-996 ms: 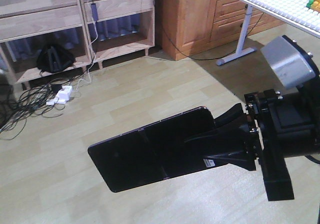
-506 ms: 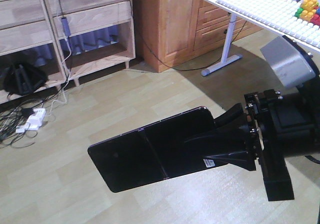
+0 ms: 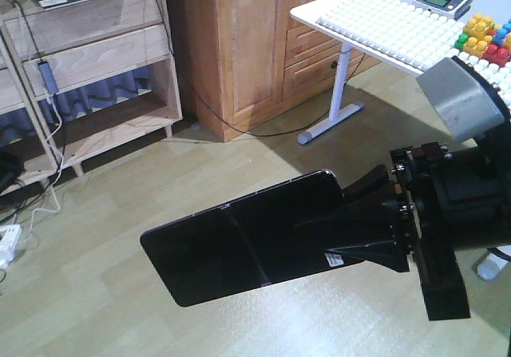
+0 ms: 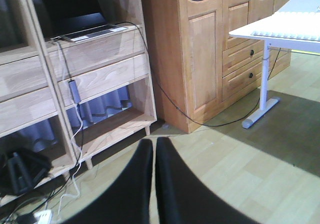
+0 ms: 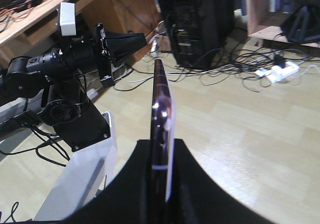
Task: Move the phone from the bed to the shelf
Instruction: 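Drive toward the wooden shelf unit with the laptop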
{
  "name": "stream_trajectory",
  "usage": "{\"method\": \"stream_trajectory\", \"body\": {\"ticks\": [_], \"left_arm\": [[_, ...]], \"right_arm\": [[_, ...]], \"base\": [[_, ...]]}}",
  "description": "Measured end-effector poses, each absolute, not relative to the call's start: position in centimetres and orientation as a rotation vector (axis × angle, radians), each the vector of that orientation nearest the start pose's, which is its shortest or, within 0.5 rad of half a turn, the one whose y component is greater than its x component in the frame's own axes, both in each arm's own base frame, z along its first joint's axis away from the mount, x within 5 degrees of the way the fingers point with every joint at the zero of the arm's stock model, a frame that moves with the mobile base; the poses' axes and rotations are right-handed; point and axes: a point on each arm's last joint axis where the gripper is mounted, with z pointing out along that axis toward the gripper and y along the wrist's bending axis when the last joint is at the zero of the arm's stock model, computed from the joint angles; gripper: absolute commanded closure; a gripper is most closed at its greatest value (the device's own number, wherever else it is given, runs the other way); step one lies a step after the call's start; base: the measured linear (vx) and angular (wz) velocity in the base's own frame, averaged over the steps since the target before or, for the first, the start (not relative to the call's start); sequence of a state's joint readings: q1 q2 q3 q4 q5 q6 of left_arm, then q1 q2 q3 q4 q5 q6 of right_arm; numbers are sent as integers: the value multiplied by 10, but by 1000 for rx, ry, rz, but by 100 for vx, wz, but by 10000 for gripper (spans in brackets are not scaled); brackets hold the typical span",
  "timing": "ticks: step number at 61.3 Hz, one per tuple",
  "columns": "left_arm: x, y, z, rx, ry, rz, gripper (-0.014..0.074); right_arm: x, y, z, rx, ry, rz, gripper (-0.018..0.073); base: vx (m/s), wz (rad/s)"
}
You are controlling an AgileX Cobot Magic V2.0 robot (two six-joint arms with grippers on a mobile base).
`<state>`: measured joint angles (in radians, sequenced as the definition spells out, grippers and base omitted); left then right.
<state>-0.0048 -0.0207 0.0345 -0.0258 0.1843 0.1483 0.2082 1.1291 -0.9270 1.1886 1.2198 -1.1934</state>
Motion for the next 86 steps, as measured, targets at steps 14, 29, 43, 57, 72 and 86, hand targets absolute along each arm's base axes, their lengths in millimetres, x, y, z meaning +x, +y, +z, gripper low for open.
{"method": "stream_trajectory", "body": {"ticks": [14,29,43,57,72,86], "left_arm": [[56,-1,186,111,1679,85,595],[56,-1,186,111,1679,85,595],[56,-1,186,111,1679,85,595],[56,-1,186,111,1679,85,595],[56,-1,186,111,1679,85,595],[56,-1,186,111,1679,85,595]], "right_arm": [[173,118,353,-1122,1850,1127,561],[173,118,353,-1122,1850,1127,561],[173,118,353,-1122,1850,1127,561],[173,118,353,-1122,1850,1127,561],[173,118,353,-1122,1850,1127,561],[173,118,353,-1122,1850,1127,561]], "base": [[43,-4],[44,4],[45,7],[45,6],[45,6],[42,15]]}}
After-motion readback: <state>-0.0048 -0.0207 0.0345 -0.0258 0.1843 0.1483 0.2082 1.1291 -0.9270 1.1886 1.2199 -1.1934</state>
